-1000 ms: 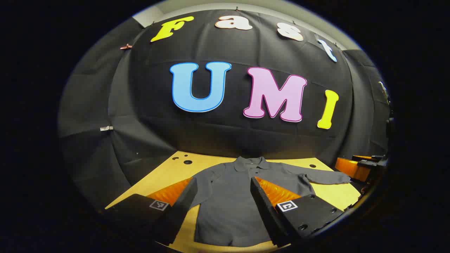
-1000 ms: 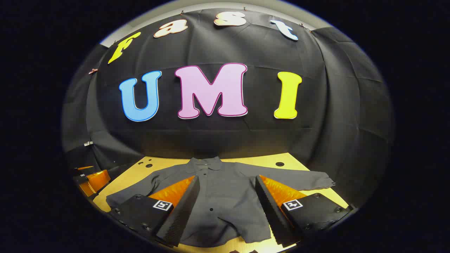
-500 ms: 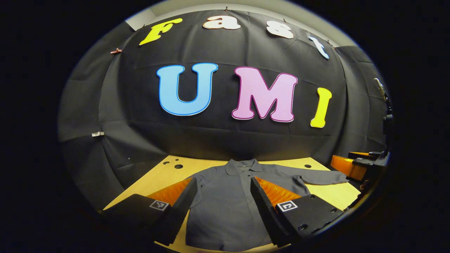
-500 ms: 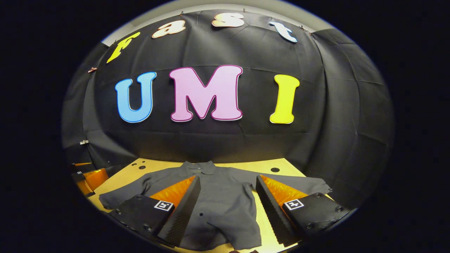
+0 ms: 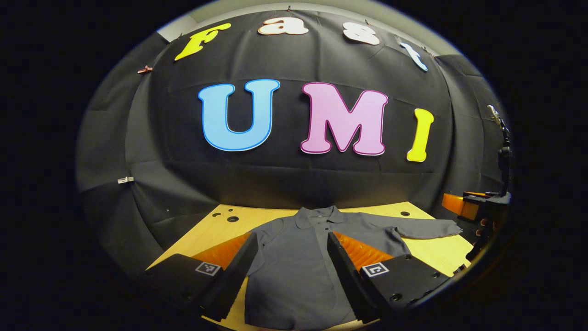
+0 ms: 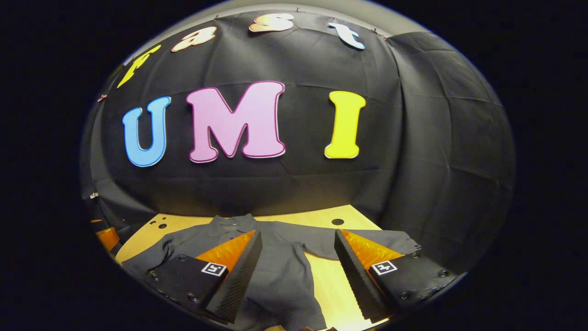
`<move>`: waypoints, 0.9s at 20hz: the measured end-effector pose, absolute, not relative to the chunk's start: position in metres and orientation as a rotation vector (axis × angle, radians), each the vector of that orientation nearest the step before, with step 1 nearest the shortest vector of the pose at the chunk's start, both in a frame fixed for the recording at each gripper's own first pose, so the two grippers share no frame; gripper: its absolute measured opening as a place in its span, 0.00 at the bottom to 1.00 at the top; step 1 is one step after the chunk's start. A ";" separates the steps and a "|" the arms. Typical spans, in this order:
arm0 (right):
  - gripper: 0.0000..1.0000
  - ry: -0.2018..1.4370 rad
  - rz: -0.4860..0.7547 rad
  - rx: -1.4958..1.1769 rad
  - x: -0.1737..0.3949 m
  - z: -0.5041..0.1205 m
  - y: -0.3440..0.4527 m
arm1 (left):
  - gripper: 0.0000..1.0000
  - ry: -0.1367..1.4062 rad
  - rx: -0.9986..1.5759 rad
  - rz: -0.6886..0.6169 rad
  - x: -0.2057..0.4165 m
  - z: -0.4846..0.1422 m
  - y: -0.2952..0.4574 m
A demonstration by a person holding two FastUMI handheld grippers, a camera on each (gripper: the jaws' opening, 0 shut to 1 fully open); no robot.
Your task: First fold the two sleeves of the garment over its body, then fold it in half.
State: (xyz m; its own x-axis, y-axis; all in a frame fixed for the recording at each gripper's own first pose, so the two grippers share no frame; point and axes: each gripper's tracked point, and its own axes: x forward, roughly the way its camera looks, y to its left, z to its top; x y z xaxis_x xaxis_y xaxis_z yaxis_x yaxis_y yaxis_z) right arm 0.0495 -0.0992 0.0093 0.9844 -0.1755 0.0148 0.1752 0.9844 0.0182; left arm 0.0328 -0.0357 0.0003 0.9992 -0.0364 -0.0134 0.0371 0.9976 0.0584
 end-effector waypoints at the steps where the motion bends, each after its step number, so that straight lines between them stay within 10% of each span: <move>1: 0.98 -0.009 -0.192 0.021 0.052 0.007 -0.108 | 0.96 0.018 0.059 -0.034 0.034 0.000 -0.036; 18: 0.98 0.198 -0.497 0.163 0.122 -0.070 -0.319 | 0.96 0.134 0.066 0.071 0.050 -0.034 -0.050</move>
